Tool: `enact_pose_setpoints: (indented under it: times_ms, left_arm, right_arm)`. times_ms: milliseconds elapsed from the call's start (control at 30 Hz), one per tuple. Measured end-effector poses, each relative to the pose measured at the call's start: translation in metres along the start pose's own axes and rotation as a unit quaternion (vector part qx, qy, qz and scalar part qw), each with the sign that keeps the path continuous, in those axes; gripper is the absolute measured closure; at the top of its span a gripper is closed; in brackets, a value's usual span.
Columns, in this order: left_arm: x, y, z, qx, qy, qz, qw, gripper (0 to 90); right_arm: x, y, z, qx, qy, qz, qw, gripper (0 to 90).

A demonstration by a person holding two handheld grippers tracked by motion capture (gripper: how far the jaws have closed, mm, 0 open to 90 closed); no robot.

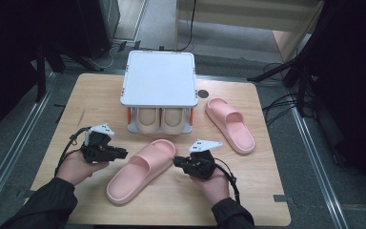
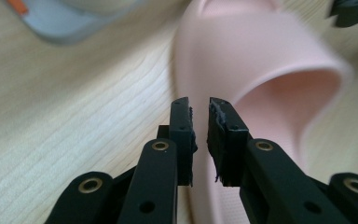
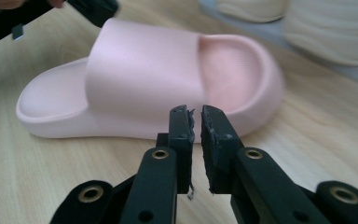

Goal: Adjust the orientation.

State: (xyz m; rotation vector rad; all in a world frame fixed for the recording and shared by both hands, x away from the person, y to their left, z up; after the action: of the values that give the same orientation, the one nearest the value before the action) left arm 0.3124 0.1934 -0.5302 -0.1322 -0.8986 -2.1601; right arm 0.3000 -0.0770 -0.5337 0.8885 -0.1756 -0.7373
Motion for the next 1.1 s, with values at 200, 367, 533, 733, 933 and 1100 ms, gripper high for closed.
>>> enact_pose_setpoints:
  times_ms: [200,367,533,733,933,1100]
  left_arm:
    - [-0.001,0.001,-0.013,-0.006,-0.011,0.009,0.9999,79.1]
    - [0.002,-0.002,-0.013,-0.007,-0.015,0.017,0.9997,78.5]
    - [0.007,-0.006,-0.013,-0.005,-0.016,0.021,0.9996,77.7]
    - [0.013,-0.007,-0.014,0.002,-0.019,0.027,0.9995,77.9]
    - [0.017,-0.006,-0.015,0.004,-0.021,0.031,0.9993,79.4]
    - [0.019,-0.008,-0.016,0.001,-0.027,0.032,0.9991,78.4]
  right_arm:
    - [-0.017,-0.003,-0.019,-0.023,0.025,0.009,0.9994,85.9]
    - [-0.016,-0.001,-0.026,-0.025,0.021,0.007,0.9994,85.6]
    - [-0.012,0.002,-0.029,-0.023,0.013,0.011,0.9996,84.2]
    - [-0.008,0.009,-0.034,-0.027,0.001,0.004,0.9996,84.4]
    - [-0.004,0.014,-0.037,-0.035,-0.006,0.005,0.9994,84.4]
    - [0.000,0.016,-0.040,-0.030,-0.005,0.005,0.9995,84.3]
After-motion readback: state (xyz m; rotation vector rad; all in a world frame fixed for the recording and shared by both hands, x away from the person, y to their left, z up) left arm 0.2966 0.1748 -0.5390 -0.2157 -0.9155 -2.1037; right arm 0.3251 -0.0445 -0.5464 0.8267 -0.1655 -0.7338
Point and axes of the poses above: each handheld gripper's, and its own axes: z roughly backward along the jaws, y roughly out of its top, x roughly to its right, the point moved 5 cm from there along -z, roughly forward along the jaws, and after that the axes turned 8 degrees about -y, right-handed, at the moved point
